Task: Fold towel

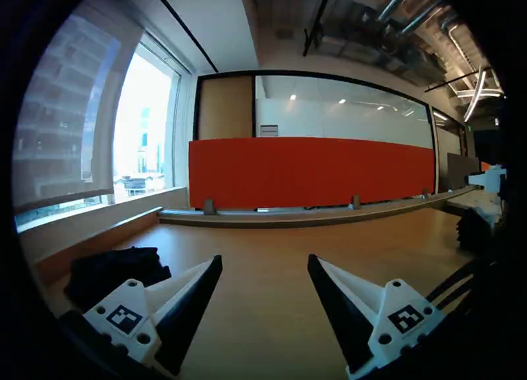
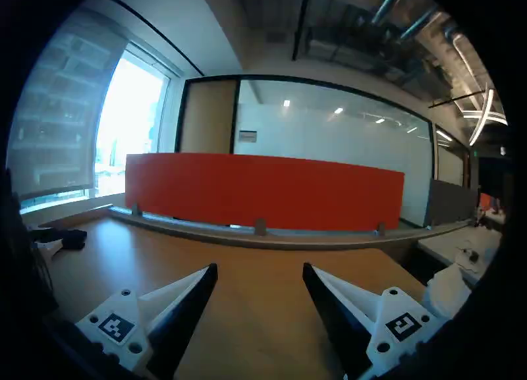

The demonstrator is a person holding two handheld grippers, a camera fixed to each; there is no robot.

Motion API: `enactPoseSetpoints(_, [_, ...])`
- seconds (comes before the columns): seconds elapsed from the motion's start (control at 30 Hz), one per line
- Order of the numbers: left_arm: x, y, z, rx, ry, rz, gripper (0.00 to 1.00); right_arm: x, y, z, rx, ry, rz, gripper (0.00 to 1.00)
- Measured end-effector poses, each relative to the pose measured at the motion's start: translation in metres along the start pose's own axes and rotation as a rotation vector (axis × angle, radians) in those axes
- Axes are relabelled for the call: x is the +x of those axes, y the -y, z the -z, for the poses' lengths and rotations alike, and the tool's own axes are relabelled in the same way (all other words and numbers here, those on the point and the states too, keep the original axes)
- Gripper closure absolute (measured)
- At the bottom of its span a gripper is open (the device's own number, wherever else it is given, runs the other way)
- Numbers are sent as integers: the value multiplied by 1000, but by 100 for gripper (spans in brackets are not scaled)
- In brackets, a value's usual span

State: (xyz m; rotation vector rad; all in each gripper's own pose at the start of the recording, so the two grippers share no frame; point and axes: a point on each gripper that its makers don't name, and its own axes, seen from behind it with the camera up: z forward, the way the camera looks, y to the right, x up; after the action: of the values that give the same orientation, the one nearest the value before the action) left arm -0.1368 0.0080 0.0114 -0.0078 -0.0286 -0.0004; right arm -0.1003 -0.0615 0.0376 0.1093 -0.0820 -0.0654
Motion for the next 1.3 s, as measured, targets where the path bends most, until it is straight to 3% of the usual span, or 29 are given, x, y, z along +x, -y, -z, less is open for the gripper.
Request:
enactPoseSetpoints(0.4, [-13, 14, 1, 12, -30, 20, 4, 3, 0, 3, -6, -25, 21, 0])
enactPoseSetpoints(0.7, [-24, 20, 1, 23, -36, 28, 4, -1, 1, 3, -3, -31, 4, 0])
enactPoseSetpoints(1.3, [-26, 18, 1, 31, -44, 6, 4, -1, -8, 4, -12, -47, -5, 0])
